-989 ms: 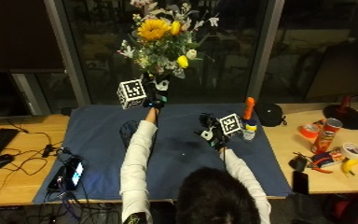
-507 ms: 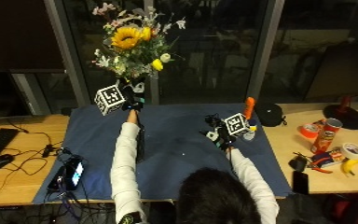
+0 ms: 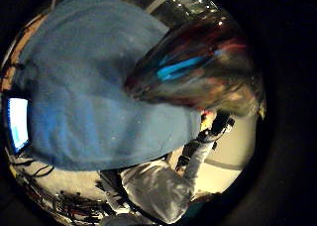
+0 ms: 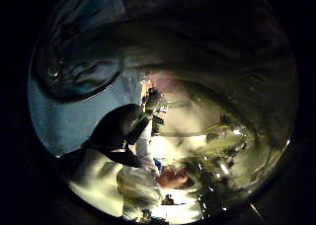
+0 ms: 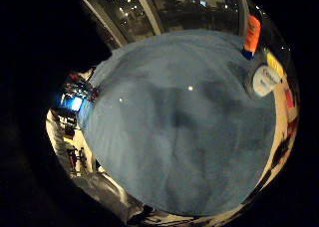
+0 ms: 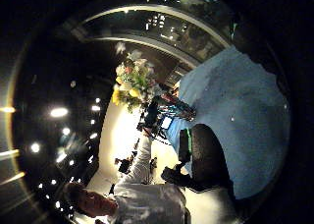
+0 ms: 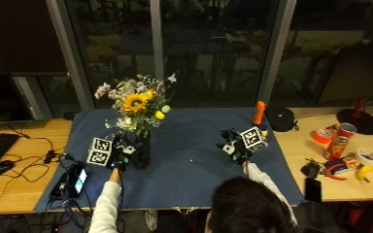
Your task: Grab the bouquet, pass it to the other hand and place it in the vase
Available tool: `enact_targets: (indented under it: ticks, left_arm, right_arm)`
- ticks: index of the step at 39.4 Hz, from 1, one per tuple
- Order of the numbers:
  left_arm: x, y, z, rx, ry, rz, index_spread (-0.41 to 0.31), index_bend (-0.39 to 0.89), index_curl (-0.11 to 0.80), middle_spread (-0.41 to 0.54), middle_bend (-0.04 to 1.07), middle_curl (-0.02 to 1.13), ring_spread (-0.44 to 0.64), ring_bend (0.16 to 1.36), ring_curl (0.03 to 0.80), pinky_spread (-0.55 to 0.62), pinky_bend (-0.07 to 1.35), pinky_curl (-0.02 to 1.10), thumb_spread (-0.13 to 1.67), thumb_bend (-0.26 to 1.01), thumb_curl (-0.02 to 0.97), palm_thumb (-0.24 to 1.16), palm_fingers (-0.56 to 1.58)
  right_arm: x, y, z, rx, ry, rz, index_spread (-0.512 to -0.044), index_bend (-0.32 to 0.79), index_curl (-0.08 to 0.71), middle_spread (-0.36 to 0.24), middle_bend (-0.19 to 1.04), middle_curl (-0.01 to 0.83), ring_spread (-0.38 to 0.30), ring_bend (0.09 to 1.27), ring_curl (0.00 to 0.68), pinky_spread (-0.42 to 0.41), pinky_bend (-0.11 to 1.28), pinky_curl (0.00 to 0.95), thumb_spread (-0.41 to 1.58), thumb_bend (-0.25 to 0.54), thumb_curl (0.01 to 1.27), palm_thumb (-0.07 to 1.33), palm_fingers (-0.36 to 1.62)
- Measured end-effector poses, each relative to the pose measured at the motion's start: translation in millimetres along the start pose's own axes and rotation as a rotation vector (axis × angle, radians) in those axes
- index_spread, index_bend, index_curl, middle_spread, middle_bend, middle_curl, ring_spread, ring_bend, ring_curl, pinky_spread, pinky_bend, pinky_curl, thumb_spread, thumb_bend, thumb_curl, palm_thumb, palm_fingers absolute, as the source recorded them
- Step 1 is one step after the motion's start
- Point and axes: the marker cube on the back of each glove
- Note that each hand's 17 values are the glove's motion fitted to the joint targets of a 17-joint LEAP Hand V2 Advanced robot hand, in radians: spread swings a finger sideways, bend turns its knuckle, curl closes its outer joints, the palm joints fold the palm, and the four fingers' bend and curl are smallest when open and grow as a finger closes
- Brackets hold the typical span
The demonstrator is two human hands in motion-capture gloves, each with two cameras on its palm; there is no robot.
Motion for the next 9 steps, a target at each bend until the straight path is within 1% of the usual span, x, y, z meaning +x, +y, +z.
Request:
enact_targets:
  ticks: [2,4,6,9]
  left_arm:
    - [-18,14,1,0.004,0.004,-0.008,0.059,0.07,0.397,0.134,0.28,0.43,0.16,0.59,0.383,0.19,0.38,0.39,0.76,-0.08,0.525,0.41,-0.26]
    - [-27,25,-1,0.019,-0.005,-0.001,0.101,0.06,0.367,0.200,0.23,0.37,0.23,0.57,0.342,0.25,0.35,0.35,0.78,-0.06,0.508,0.40,-0.23]
    - [-30,32,-6,0.030,-0.022,0.009,0.131,0.06,0.340,0.250,0.21,0.34,0.29,0.56,0.320,0.31,0.33,0.33,0.80,-0.05,0.492,0.39,-0.21]
    - [-28,38,-11,0.036,-0.038,0.014,0.164,0.06,0.307,0.305,0.19,0.33,0.35,0.55,0.302,0.37,0.32,0.31,0.82,-0.04,0.472,0.38,-0.19]
  right_arm:
    - [-8,11,-3,-0.006,0.021,0.036,-0.274,0.14,0.289,-0.130,0.27,0.409,-0.181,0.48,0.351,0.019,0.40,0.320,1.03,-0.022,0.46,0.66,0.74]
    - [-3,15,-7,0.011,0.107,0.056,-0.270,0.14,0.291,-0.129,0.27,0.409,-0.178,0.47,0.351,0.025,0.39,0.320,1.03,-0.020,0.46,0.66,0.74]
    - [4,16,-10,0.018,0.164,0.076,-0.270,0.14,0.294,-0.129,0.26,0.410,-0.176,0.45,0.350,0.031,0.38,0.319,1.04,-0.016,0.46,0.67,0.74]
    - [8,17,-11,0.006,0.173,0.087,-0.268,0.14,0.295,-0.129,0.26,0.409,-0.174,0.44,0.352,0.036,0.37,0.320,1.04,-0.020,0.46,0.68,0.75]
